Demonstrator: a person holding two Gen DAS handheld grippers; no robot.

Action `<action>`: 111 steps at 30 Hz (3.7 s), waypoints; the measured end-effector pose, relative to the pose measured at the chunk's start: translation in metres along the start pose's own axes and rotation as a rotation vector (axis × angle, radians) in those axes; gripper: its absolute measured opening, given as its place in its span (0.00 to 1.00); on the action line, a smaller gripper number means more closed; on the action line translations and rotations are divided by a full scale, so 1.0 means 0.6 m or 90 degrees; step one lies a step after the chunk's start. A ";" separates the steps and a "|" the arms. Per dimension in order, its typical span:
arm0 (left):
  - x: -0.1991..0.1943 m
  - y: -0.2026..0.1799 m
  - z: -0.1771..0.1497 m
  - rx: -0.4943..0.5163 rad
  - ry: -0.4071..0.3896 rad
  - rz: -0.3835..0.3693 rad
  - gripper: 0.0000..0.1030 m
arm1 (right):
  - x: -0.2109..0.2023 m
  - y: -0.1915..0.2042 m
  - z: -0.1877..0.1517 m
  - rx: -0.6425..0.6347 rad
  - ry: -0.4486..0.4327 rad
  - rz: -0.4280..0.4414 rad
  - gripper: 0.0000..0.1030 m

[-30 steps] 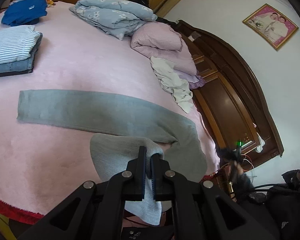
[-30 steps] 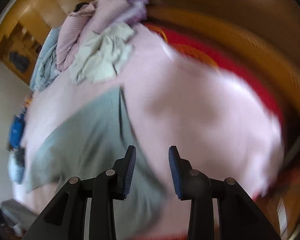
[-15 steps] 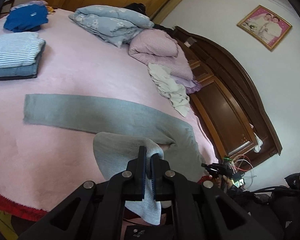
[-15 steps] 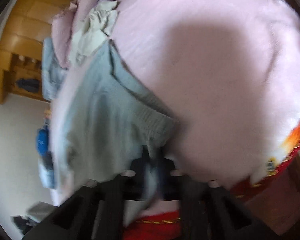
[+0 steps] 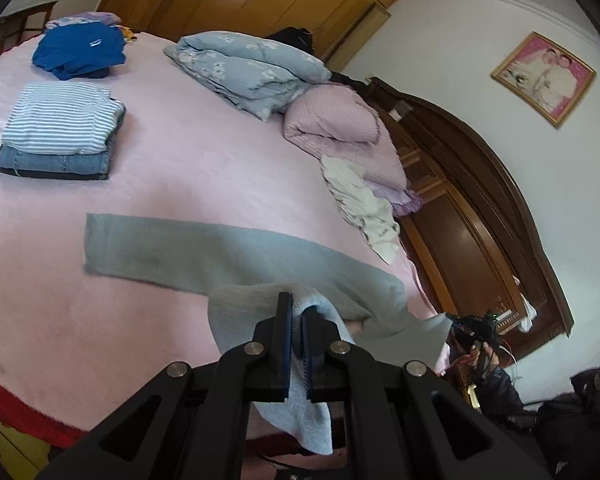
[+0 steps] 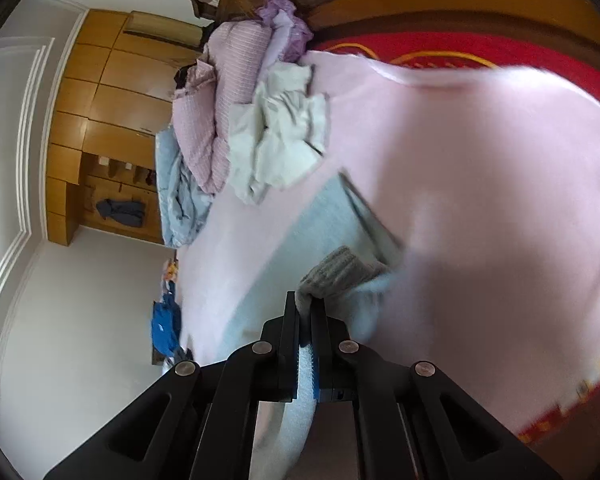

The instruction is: Fold clothes

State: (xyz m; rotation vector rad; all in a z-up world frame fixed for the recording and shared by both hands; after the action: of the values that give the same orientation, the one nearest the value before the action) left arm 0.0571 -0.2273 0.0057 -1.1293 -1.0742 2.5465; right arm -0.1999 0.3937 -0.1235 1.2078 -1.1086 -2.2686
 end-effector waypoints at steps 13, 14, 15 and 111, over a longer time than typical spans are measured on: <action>0.153 0.175 0.171 -0.080 0.036 0.126 0.04 | 0.220 0.041 0.157 -0.018 0.055 -0.092 0.05; 0.173 0.193 0.182 -0.087 0.044 0.141 0.04 | 0.237 0.036 0.159 -0.018 0.064 -0.105 0.05; 0.191 0.208 0.190 -0.094 0.049 0.158 0.04 | 0.257 0.028 0.161 -0.018 0.074 -0.122 0.05; 0.198 0.343 0.100 -0.242 0.007 0.094 0.18 | 0.223 0.187 -0.415 -0.247 0.361 -0.018 0.39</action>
State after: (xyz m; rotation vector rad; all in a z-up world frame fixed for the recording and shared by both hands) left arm -0.0401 -0.3631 -0.1741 -1.3515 -1.5744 2.5041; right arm -0.0818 0.1222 -0.1934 1.5504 -0.4219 -1.8500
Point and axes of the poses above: each gripper's, at about its wrist camera, not at the fingertips, and x roughly the way its jaws point, y to its left, z to its top, the point moved 8 cm from there along x, roughly the way its jaws point, and after that the axes turned 9 degrees about -x, right-handed, at the moved point
